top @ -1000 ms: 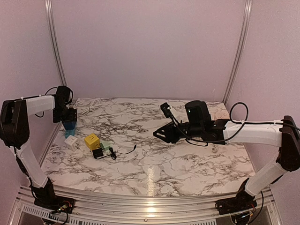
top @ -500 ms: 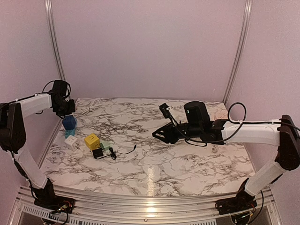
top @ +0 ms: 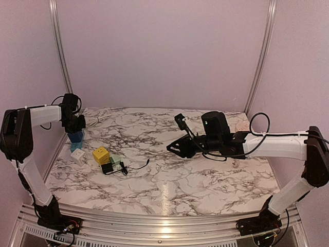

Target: Insert the plug

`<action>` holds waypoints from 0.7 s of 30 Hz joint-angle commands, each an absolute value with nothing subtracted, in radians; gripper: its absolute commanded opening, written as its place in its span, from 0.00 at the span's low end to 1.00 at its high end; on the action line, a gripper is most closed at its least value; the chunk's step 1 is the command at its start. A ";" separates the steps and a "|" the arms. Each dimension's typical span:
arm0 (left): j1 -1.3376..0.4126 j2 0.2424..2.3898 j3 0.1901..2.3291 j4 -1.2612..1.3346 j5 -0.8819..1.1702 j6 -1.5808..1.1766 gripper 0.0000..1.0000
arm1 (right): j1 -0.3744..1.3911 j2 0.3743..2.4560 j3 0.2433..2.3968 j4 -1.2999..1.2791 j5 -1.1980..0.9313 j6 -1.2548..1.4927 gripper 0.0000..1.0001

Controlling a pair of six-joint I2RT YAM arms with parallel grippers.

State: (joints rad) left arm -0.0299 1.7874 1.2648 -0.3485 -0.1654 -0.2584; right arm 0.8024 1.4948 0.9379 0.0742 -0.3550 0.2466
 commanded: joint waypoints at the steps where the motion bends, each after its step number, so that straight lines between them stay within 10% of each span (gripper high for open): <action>1: -0.025 1.697 1.269 -0.303 -0.081 -0.274 0.00 | 0.816 1.491 0.944 0.086 -0.351 0.263 0.37; 21: -0.023 1.819 1.321 -0.444 -0.296 -0.356 0.00 | 0.823 1.486 0.947 0.067 -0.337 0.250 0.37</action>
State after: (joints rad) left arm -0.0257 1.7672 1.3502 -0.3801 -0.2527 -0.3305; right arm 0.8150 1.4944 0.9379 0.0738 -0.3527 0.2573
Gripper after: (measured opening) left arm 0.003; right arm 0.368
